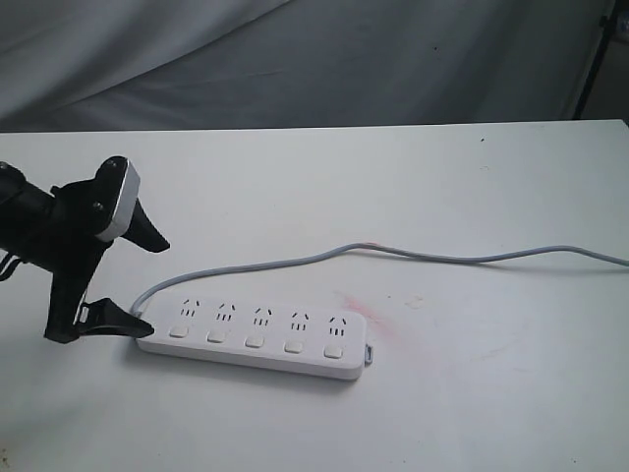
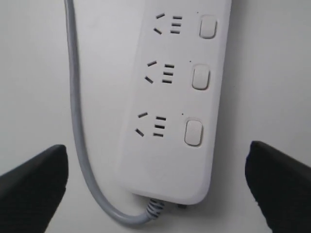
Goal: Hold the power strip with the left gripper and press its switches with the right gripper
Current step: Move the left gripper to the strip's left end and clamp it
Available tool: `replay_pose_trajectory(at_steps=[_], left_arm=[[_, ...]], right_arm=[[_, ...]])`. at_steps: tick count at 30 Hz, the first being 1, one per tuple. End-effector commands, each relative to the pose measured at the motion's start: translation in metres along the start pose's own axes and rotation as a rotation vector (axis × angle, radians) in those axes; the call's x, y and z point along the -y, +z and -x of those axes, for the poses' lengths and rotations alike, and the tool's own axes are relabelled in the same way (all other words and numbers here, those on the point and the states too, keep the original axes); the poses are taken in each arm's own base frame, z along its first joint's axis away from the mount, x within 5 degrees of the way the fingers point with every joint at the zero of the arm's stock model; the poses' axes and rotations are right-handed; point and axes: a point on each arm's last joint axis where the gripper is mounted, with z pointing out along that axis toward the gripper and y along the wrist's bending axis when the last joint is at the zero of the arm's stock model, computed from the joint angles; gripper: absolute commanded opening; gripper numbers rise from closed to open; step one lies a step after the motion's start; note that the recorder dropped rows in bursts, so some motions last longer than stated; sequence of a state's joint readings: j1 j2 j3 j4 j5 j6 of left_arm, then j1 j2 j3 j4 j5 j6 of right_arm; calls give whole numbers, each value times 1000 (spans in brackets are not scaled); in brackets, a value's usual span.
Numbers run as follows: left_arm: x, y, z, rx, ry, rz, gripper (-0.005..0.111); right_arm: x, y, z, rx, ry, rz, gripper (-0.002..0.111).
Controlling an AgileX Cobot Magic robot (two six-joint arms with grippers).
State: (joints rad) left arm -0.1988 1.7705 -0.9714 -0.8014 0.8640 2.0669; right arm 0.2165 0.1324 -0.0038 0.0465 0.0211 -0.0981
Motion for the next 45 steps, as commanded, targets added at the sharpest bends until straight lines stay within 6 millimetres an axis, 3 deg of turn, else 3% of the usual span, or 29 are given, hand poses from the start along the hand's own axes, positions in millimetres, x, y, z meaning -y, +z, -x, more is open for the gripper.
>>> replay_pose_trajectory(at_steps=[1, 6, 12, 23, 45], left_arm=[[-2, 1, 2, -14, 25, 13, 94], [-2, 3, -2, -45, 37, 2, 94], [-6, 26, -16, -49, -11, -60, 94], [-7, 45, -30, -66, -24, -75, 94], [-6, 56, -27, -74, -12, -90, 94]], right_arm=[[0, 0, -1, 2, 3, -8, 0], [0, 0, -1, 2, 3, -8, 0], [0, 0, -1, 2, 3, -8, 0], [0, 0, -1, 2, 3, -8, 0], [0, 0, -1, 2, 3, -8, 0]])
